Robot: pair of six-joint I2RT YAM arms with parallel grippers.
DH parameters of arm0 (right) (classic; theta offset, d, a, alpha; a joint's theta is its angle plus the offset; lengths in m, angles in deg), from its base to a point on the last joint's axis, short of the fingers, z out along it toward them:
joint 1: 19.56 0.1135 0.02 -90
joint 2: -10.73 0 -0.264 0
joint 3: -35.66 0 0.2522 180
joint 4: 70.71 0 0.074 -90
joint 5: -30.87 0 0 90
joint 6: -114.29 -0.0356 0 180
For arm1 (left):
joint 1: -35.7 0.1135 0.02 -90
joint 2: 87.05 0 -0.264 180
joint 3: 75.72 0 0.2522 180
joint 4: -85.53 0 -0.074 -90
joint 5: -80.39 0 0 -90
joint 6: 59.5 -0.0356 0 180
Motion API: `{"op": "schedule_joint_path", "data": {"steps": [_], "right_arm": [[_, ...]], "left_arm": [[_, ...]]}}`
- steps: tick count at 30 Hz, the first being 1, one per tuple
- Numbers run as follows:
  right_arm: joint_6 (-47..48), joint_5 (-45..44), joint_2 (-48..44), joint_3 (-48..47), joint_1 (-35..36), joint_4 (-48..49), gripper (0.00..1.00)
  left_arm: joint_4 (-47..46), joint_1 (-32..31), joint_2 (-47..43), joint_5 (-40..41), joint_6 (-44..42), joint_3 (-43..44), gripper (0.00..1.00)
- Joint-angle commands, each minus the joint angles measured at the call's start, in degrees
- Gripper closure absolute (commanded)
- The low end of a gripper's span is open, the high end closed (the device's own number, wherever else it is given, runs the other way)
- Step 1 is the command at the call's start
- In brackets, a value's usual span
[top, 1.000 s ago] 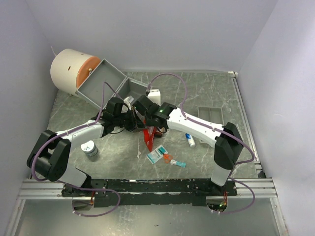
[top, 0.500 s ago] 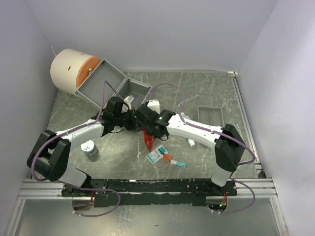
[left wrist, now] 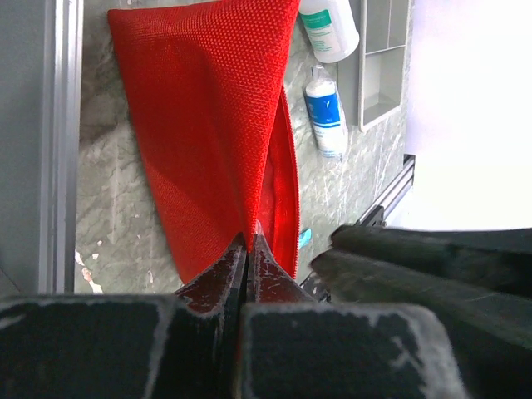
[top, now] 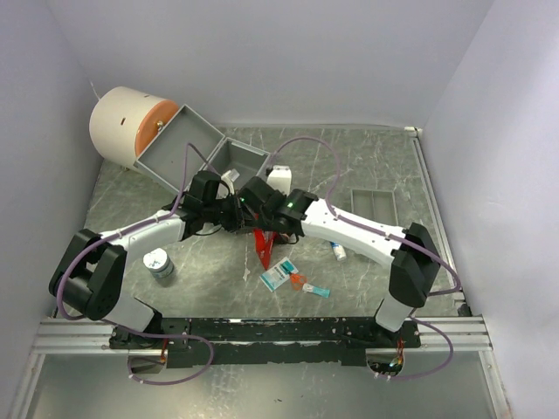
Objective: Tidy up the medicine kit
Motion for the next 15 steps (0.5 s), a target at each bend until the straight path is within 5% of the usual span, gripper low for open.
{"op": "schedule_joint_path", "data": {"steps": [1, 15], "right_arm": [[-1.0, -3.2, -1.7, -2.4, -2.6, 0.9, 0.75], [0.6, 2.6, 3.6, -1.9, -5.0, 6.9, 0.73]], "left_arm": [[0.8, -0.4, 0.4, -1.6, -1.9, 2.5, 0.93], [1.7, -0.4, 1.3, -2.5, -3.0, 2.9, 0.93]]}}
